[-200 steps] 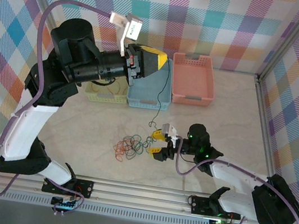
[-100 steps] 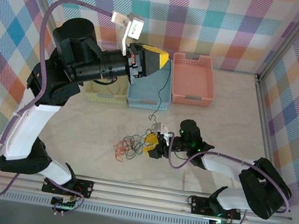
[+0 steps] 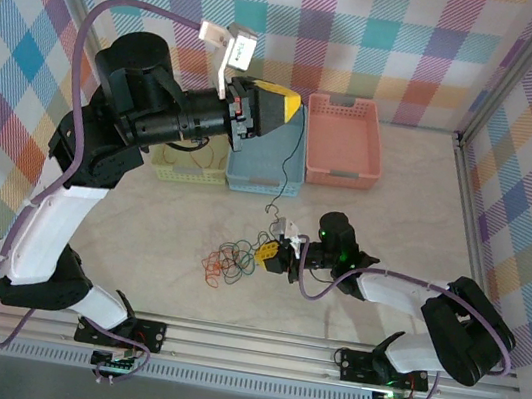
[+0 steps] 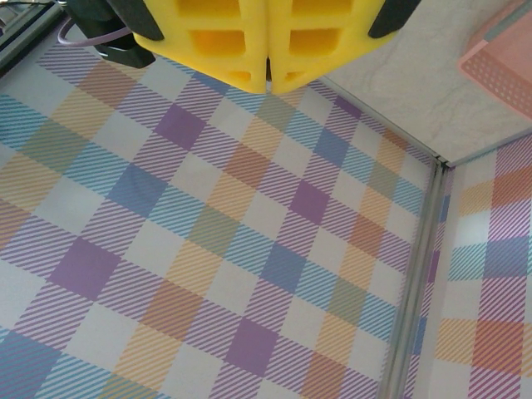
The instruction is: Untangle the cables
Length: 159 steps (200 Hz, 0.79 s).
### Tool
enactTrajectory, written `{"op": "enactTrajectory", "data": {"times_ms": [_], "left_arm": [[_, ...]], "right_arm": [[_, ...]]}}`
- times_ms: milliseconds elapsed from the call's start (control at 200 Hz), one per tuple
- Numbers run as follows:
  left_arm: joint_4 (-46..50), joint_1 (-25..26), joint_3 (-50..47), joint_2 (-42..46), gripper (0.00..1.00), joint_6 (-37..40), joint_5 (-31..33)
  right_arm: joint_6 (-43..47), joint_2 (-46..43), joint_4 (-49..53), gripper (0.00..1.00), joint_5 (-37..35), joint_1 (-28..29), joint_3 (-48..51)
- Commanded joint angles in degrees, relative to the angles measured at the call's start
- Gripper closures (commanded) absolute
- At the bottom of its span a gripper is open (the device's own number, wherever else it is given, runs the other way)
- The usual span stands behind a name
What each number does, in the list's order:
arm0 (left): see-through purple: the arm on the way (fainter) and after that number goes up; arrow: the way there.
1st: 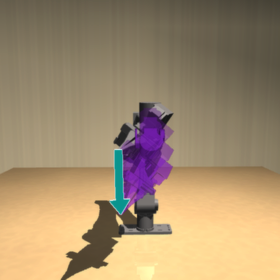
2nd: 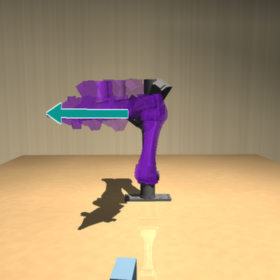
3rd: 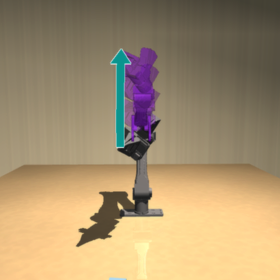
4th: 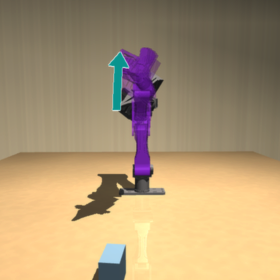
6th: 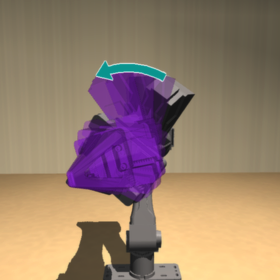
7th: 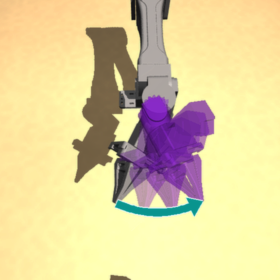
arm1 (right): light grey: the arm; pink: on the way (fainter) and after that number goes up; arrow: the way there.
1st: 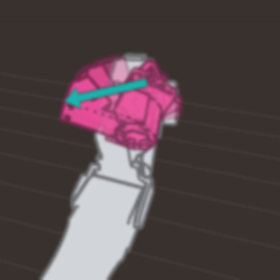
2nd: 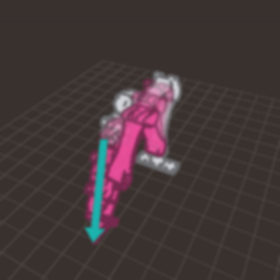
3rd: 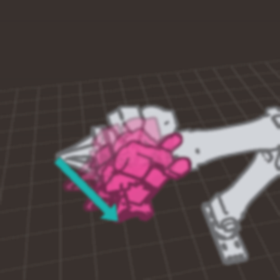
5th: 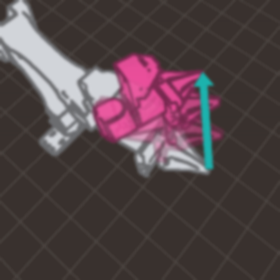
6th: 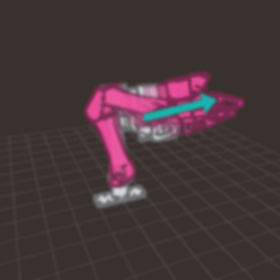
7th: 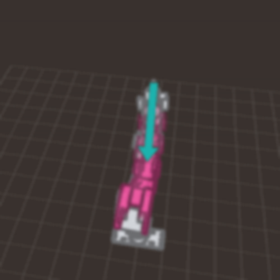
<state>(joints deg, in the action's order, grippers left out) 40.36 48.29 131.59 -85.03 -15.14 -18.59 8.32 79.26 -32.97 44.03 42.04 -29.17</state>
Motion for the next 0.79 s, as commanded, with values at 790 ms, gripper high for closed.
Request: {"op": "enactTrajectory", "data": {"times_ms": [790], "left_arm": [[0.2, -0.4, 2.1, 6.8, 1.0, 2.2, 1.3]], "right_arm": [[4.9, 2.7, 7.6, 1.0, -6.7, -0.5, -3.9]]}}
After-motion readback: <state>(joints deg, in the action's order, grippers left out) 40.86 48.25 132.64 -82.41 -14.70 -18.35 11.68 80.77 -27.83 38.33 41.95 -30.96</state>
